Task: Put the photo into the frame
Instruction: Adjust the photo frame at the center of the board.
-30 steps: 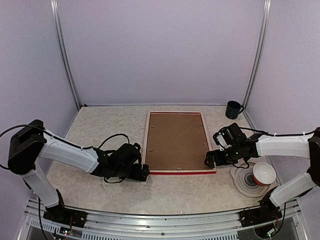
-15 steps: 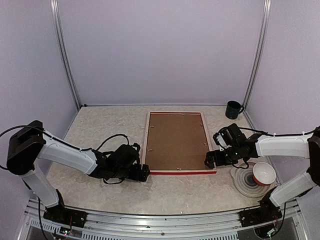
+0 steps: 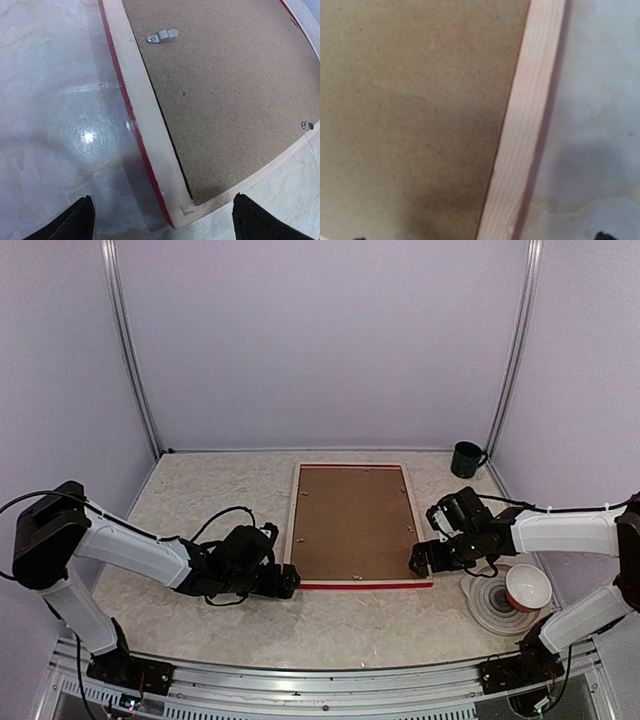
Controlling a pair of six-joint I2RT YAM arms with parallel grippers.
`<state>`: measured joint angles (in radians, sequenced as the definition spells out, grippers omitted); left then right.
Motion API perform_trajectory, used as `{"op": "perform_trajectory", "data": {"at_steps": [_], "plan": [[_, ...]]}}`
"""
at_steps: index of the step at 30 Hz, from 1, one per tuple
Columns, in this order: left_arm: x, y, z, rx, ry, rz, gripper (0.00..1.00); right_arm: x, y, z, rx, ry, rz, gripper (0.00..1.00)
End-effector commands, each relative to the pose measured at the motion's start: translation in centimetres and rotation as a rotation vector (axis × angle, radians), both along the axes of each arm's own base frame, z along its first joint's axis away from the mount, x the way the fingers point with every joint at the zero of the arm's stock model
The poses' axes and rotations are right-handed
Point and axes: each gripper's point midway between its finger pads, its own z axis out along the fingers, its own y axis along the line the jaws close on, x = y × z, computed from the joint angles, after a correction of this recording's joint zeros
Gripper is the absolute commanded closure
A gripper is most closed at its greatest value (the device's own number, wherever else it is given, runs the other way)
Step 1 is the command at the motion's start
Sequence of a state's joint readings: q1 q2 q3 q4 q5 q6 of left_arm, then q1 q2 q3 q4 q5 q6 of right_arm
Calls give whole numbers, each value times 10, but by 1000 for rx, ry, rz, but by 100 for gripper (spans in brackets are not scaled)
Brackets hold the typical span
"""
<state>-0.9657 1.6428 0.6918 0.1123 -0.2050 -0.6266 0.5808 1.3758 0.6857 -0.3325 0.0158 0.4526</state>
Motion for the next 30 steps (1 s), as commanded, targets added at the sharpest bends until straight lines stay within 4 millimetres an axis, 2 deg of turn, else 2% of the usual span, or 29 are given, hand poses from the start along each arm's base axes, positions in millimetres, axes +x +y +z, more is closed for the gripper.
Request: {"op": "perform_trajectory", "data": {"at_steps": [1,9,22,30], "plan": [[4,-1,-5,-17,6,12,7,-5,1,-3,1,11,0,1],[5,-2,-18,10,26,8,10,-4,0,2,-1,-1,-3,1],[9,6,-27,50,27,57,15,-1,0,3,-6,-9,-7,1],[9,3,-28,50,32,46,18,-2,-1,2,-9,-5,-6,1]]}}
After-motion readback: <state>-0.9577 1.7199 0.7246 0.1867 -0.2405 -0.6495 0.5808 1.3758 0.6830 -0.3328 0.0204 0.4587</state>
